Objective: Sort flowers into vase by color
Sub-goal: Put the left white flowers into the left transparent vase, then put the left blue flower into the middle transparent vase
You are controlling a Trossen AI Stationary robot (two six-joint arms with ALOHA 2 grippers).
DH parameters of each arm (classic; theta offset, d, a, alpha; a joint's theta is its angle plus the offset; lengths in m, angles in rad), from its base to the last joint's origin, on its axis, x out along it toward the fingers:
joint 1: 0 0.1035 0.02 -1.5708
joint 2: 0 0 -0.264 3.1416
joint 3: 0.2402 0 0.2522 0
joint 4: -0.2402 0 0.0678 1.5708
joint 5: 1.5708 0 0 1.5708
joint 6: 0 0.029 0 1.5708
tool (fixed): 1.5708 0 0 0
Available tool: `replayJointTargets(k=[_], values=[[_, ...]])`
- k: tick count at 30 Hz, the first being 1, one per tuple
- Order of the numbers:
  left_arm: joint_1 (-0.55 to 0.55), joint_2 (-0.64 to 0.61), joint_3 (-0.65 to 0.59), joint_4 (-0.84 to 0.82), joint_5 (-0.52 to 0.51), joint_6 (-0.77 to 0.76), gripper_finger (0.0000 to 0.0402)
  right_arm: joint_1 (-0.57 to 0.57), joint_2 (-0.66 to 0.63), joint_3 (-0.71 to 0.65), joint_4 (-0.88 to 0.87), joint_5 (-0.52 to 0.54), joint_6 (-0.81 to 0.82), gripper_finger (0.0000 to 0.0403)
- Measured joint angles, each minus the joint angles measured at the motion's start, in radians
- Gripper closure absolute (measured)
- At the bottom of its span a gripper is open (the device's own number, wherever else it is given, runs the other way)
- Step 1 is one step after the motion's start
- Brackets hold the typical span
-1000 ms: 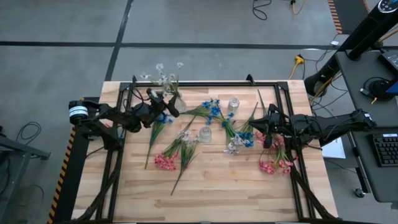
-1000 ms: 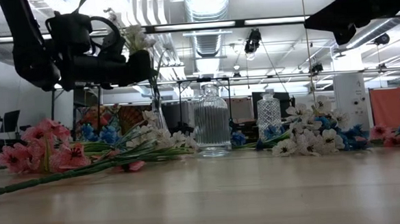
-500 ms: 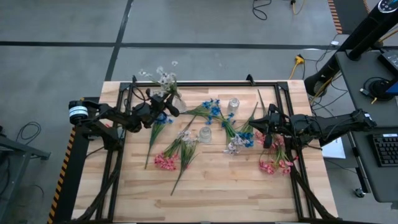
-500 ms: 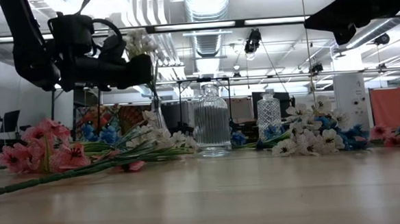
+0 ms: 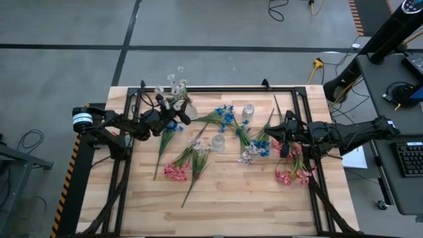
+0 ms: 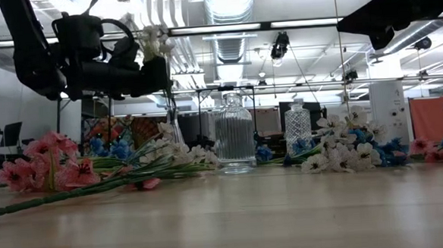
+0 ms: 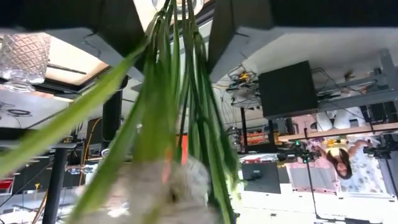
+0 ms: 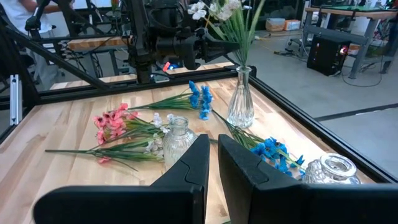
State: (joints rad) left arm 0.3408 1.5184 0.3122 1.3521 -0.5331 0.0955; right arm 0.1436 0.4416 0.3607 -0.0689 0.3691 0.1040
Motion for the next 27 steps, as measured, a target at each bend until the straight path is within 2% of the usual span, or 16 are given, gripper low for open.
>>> replayJointTargets(k=[7, 16, 19, 22, 27], values=[[-0.012, -0.003, 0.000, 0.000, 0.001, -0.002, 0.0196, 0.000, 0.000, 0.000, 0.000, 0.000, 0.000, 0.0374], [-0.031, -0.060, 0.000, -0.130, -0.022, 0.000, 0.0163, 0.000, 0.000, 0.000, 0.000, 0.000, 0.008, 0.0374], [-0.033, -0.110, 0.000, -0.215, -0.081, -0.003, 0.0157, 0.000, 0.000, 0.000, 0.000, 0.000, 0.008, 0.0374], [-0.040, -0.182, 0.000, -0.339, -0.085, -0.009, 0.0151, 0.000, 0.000, 0.000, 0.000, 0.000, 0.010, 0.0374], [-0.051, -0.330, 0.000, -0.635, -0.086, -0.094, 0.0148, 0.000, 0.000, 0.000, 0.000, 0.000, 0.011, 0.0374]])
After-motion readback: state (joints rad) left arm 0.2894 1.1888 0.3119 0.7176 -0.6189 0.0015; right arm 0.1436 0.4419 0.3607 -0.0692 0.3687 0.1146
